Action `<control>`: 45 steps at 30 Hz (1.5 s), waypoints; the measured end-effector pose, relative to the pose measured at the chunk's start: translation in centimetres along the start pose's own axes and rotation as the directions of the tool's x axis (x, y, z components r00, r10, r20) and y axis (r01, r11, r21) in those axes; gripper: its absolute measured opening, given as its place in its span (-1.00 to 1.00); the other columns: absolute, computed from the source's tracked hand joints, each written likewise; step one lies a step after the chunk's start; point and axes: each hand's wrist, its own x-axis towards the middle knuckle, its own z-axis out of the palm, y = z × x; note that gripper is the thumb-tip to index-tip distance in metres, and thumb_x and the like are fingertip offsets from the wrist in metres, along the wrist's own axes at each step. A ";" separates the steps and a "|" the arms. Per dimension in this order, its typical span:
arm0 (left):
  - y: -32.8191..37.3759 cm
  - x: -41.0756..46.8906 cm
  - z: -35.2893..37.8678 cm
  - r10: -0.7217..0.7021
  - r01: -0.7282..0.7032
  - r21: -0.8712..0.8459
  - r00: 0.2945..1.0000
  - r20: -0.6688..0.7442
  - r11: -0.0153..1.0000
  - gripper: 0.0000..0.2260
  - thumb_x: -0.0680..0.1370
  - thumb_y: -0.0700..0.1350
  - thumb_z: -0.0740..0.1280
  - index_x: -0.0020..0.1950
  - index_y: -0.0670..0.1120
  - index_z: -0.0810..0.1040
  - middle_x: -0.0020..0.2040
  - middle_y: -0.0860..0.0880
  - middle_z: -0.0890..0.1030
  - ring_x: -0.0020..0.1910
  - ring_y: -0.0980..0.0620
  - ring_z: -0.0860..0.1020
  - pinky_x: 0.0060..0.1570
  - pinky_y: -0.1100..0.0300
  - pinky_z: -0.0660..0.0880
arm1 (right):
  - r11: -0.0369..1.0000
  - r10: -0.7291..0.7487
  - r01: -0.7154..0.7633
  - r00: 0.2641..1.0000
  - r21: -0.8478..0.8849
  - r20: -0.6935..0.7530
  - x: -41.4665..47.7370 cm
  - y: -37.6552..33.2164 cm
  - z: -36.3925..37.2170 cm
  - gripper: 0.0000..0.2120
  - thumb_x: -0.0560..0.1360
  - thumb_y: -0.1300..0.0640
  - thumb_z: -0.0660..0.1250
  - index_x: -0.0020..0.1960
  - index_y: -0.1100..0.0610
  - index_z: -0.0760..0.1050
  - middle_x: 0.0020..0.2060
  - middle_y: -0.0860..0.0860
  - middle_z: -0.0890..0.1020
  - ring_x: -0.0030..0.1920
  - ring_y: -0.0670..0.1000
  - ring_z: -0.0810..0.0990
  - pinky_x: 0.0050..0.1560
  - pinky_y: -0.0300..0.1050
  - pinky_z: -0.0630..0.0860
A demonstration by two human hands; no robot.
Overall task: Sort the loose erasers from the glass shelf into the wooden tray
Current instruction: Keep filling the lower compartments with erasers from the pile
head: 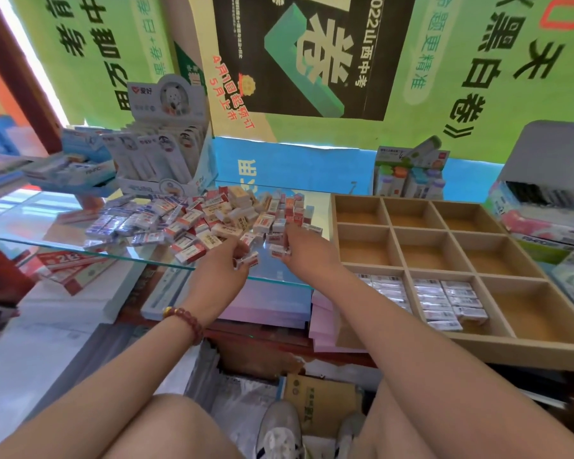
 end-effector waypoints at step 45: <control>19.7 -5.0 7.6 0.327 -0.153 -0.603 0.925 0.191 0.783 -0.95 0.55 -0.09 0.30 0.00 -0.02 0.49 -0.27 0.03 0.61 -0.39 0.24 0.55 -0.37 0.34 0.51 | 0.824 0.092 0.079 0.958 0.561 -0.270 -15.5 15.0 -11.8 -0.75 0.40 -0.09 0.44 0.06 -0.11 0.55 -0.20 -0.21 0.58 -0.30 -0.14 0.44 -0.28 -0.29 0.44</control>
